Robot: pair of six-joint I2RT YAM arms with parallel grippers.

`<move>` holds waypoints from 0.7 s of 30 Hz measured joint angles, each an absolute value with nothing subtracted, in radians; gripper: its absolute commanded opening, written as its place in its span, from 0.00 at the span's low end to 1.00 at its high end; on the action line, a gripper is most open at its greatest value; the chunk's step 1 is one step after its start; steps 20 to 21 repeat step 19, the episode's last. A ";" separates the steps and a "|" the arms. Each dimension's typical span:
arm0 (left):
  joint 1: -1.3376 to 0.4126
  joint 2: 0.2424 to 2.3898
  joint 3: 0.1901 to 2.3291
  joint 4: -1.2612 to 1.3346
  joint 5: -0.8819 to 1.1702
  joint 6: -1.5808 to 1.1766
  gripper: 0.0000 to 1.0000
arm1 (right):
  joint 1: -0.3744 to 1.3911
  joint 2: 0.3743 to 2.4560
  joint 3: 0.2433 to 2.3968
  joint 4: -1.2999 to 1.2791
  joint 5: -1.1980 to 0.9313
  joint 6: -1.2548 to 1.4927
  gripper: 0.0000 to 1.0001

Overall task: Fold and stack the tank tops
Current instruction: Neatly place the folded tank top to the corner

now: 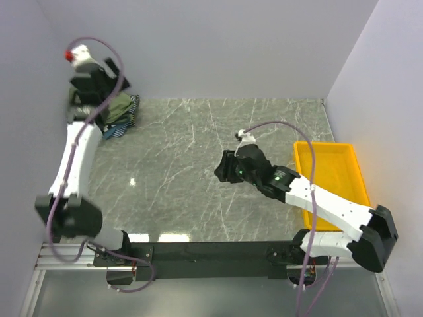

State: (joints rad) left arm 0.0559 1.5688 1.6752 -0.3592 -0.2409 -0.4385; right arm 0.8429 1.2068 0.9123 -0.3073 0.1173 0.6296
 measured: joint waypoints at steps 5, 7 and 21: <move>-0.264 1.287 1.338 -0.306 -0.195 -0.492 0.96 | 0.834 1.084 0.921 -0.336 0.178 0.631 0.61; -0.368 1.217 1.212 -0.304 -0.186 -0.506 0.96 | 0.831 1.035 0.921 -0.358 0.218 0.633 0.63; -0.677 0.997 0.893 -0.381 -0.146 -0.562 0.96 | 0.824 0.856 0.828 -0.434 0.427 0.679 0.67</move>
